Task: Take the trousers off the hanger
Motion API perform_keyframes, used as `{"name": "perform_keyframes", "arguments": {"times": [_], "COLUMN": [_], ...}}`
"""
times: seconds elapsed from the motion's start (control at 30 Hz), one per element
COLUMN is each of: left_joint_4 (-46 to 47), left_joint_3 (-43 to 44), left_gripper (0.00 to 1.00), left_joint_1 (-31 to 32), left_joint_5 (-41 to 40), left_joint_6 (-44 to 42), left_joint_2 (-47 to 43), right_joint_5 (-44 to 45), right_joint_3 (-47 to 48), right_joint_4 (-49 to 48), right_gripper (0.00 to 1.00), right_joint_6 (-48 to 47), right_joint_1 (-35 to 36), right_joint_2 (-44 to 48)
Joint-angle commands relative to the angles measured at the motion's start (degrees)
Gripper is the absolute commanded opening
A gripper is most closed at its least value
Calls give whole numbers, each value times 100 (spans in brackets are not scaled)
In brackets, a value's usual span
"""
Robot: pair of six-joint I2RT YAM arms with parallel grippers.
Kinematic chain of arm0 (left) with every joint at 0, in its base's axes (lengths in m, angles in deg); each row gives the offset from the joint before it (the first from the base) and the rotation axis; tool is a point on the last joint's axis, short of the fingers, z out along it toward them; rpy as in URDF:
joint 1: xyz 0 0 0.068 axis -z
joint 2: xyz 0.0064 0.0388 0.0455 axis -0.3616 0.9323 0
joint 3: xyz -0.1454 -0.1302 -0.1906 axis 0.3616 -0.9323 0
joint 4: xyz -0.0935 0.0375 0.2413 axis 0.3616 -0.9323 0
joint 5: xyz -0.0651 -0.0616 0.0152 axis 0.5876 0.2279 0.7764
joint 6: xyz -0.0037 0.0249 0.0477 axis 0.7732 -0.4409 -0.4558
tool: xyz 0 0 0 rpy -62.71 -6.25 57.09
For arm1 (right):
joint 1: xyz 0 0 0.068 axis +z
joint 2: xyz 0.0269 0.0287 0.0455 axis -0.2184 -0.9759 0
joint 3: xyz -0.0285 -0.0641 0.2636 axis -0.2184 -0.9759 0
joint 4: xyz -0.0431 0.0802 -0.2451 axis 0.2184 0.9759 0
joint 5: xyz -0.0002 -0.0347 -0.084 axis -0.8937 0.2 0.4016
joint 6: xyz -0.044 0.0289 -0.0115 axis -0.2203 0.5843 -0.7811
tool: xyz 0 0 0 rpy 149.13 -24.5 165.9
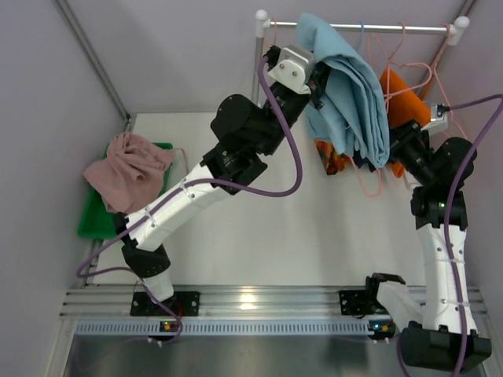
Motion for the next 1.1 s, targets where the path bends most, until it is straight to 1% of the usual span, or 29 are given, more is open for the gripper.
{"name": "perform_keyframes", "arguments": {"times": [0.0, 0.07, 0.1, 0.17, 0.27, 0.3, 0.33, 0.37, 0.43, 0.47, 0.5, 0.53, 0.57, 0.6, 0.63, 0.67, 0.7, 0.73, 0.77, 0.8, 0.83, 0.87, 0.9, 0.93, 1.0, 1.03, 1.07], "left_joint_4": [1597, 1702, 1798, 1843, 1362, 1177, 906, 833, 675, 570, 551, 560, 595, 630, 648, 639, 622, 587, 560, 543, 490, 420, 193, 78, -290, -649, -818], "left_joint_3": [350, 341, 341, 367, 403, 403, 403, 324, 97, -244, -482, -755, -1384, -1738, -2098, -2450, -3115, -3426, -3725, -4024, -4592, -4877, -5140, -5656, -6055, -6388, -6556], "left_gripper": [0, 0, 0, 0, 0, 0, 0, 0, 0, 0, 0, 0, 0, 0, 0, 0, 0, 0, 0, 0, 0, 0, 0, 0, 0, 0, 0], "left_joint_1": [5, -4, -12, -74, -862, -1448, -1671, -2057, -2454, -2665, -3006, -3149, -3420, -3571, -3746, -4183, -4396, -4598, -4948, -5091, -5214, -5477, -5653, -5820, -6382, -6524, -6778], "left_joint_5": [-592, -855, -1100, -1348, -1472, -1498, -1620, -1700, -1805, -1849, -1867, -1867, -1833, -1806, -1780, -1814, -1867, -1946, -2025, -2217, -2315, -2411, -2543, -2579, -2693, -2737, -2781], "left_joint_6": [-1107, -1381, -1687, -1901, -1333, -817, -699, -532, -320, -259, -214, -223, -223, -197, -153, -57, 66, 120, 137, 103, 102, 111, 242, 321, 575, 664, 743], "left_joint_2": [-624, -765, -809, -949, -1221, -1292, -1432, -1511, -1870, -2020, -2170, -2546, -2767, -2995, -3459, -3698, -3918, -4338, -4560, -4771, -5208, -5447, -5667, -6131, -6520, -6844, -7004], "right_joint_5": [-1, -27, -54, -71, -63, -63, -63, -54, -54, -54, -54, -45, -36, -19, -10, 7, 42, 60, 69, 86, 95, 87, 87, 87, 95, 95, 95], "right_joint_3": [95, 95, 95, 78, 95, 95, 104, 130, 156, 191, 218, 235, 279, 297, 315, 306, 306, 315, 323, 341, 385, 411, 437, 481, 543, 604, 622], "right_joint_4": [-94, -68, -59, -6, 72, 99, 125, 178, 205, 213, 213, 213, 222, 205, 196, 187, 161, 152, 152, 152, 187, 187, 204, 222, 248, 292, 362], "right_gripper": [0, 0, 0, 0, 0, 0, 0, 0, 0, 0, 0, 0, 0, 0, 0, 0, 0, 0, 0, 0, 0, 0, 0, 0, 0, 0, 0], "right_joint_6": [-384, -454, -507, -568, -648, -657, -683, -735, -780, -806, -832, -850, -850, -850, -833, -798, -771, -762, -754, -771, -780, -797, -806, -824, -859, -876, -903], "right_joint_1": [-10, -1, 8, 25, 95, 113, 131, 148, 157, 166, 192, 210, 219, 254, 271, 298, 350, 377, 403, 464, 482, 500, 535, 561, 623, 640, 658], "right_joint_2": [264, 299, 325, 361, 405, 422, 422, 431, 431, 422, 396, 379, 344, 326, 308, 282, 247, 229, 212, 194, 185, 168, 150, 141, 106, 88, 71]}}
